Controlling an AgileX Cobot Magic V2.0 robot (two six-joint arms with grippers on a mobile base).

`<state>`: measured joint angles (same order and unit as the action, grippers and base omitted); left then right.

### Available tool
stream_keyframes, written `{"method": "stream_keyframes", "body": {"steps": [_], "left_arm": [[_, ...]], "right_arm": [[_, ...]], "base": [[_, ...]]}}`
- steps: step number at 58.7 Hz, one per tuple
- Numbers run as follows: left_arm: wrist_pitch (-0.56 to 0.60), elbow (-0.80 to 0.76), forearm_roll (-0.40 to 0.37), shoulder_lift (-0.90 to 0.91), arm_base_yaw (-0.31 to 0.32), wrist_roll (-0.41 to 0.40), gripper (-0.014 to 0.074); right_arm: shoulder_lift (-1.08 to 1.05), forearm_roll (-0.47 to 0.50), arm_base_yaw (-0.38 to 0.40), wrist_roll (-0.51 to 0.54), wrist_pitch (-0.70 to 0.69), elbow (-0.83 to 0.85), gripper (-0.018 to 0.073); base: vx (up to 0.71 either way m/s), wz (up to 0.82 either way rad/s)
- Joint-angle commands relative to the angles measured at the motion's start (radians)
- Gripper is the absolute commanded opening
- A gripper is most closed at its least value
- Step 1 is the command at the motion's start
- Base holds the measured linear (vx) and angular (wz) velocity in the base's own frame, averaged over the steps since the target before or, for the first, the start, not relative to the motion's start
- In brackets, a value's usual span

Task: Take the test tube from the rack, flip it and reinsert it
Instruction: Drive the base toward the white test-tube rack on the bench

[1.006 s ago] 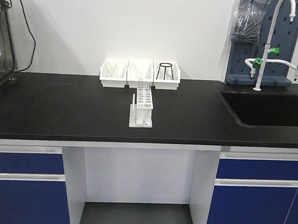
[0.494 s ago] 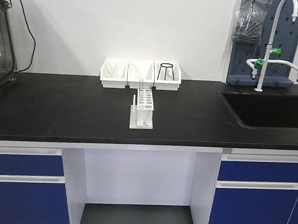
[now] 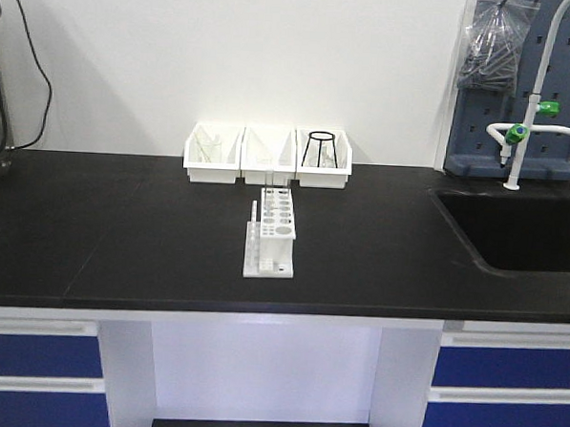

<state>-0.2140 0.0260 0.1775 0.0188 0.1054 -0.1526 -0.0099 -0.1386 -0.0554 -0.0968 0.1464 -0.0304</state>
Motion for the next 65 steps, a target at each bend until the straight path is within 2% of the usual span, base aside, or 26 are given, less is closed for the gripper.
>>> {"method": "stream_keyframes", "body": {"steps": [1,65], "left_arm": [[0.077,-0.004,-0.005,0.008,0.000,-0.009,-0.0006],[0.077,-0.004,-0.005,0.008,0.000,-0.009,-0.0006]], "right_arm": [[-0.014,-0.012,0.004,0.005,-0.082,-0.002,-0.0011],[-0.014,-0.012,0.004,0.005,-0.082,-0.002,-0.0011]], "base": [[0.35,-0.02],[0.36,0.01]]}}
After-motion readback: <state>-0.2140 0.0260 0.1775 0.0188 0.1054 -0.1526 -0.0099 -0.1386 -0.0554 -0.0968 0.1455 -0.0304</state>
